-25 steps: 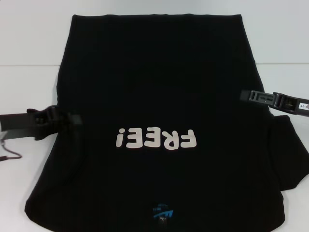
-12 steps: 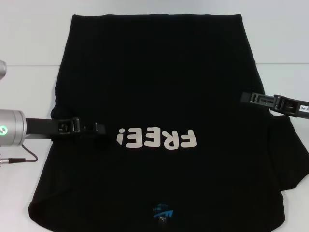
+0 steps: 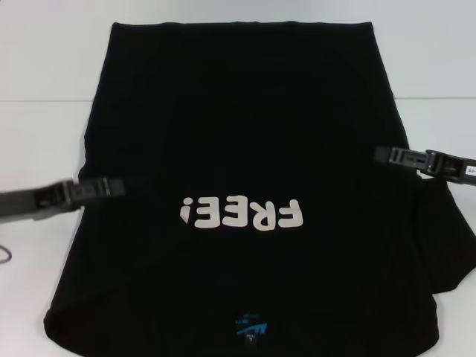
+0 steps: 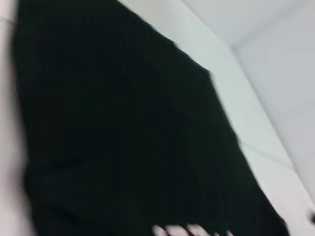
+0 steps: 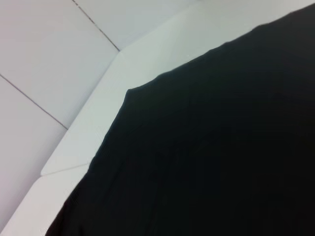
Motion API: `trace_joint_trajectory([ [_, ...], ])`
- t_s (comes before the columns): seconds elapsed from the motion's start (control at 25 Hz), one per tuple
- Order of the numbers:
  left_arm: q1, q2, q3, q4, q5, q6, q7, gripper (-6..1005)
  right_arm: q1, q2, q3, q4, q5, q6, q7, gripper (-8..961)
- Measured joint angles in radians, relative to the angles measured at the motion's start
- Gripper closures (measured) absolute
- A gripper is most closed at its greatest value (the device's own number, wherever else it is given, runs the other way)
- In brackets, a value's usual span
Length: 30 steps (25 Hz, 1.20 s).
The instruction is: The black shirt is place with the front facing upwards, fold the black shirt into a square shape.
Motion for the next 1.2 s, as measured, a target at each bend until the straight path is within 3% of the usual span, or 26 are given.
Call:
trace_joint_trajectory([
  [0.16, 0.034, -0.029, -0.003, 0.007, -0.028, 0.146, 0.373, 204, -0.008, -0.036, 0.003, 0.022, 0.002, -0.032, 0.015, 48],
  [0.28, 0.052, -0.055, -0.006, 0.017, -0.036, 0.158, 0.553, 202, -0.016, -0.065, 0.001, 0.02, -0.003, -0.085, 0.039, 49],
  [0.44, 0.05, -0.057, -0.055, 0.006, -0.039, 0.145, 0.544, 200, -0.024, -0.126, 0.002, -0.004, -0.065, -0.203, 0.166, 50],
  [0.56, 0.048, -0.057, -0.098, 0.006, -0.057, 0.148, 0.526, 200, -0.028, -0.158, 0.01, -0.074, -0.172, -0.268, 0.317, 51],
  [0.72, 0.053, -0.051, -0.111, 0.002, -0.08, 0.145, 0.523, 200, -0.03, -0.164, 0.055, -0.181, -0.354, -0.337, 0.454, 52],
  [0.92, 0.054, -0.05, -0.111, 0.0, -0.087, 0.14, 0.52, 199, -0.018, -0.163, 0.088, -0.185, -0.453, -0.367, 0.484, 53],
  [1.2, 0.047, -0.056, -0.111, -0.002, -0.089, 0.137, 0.518, 199, -0.02, -0.13, 0.077, -0.175, -0.512, -0.305, 0.46, 55],
])
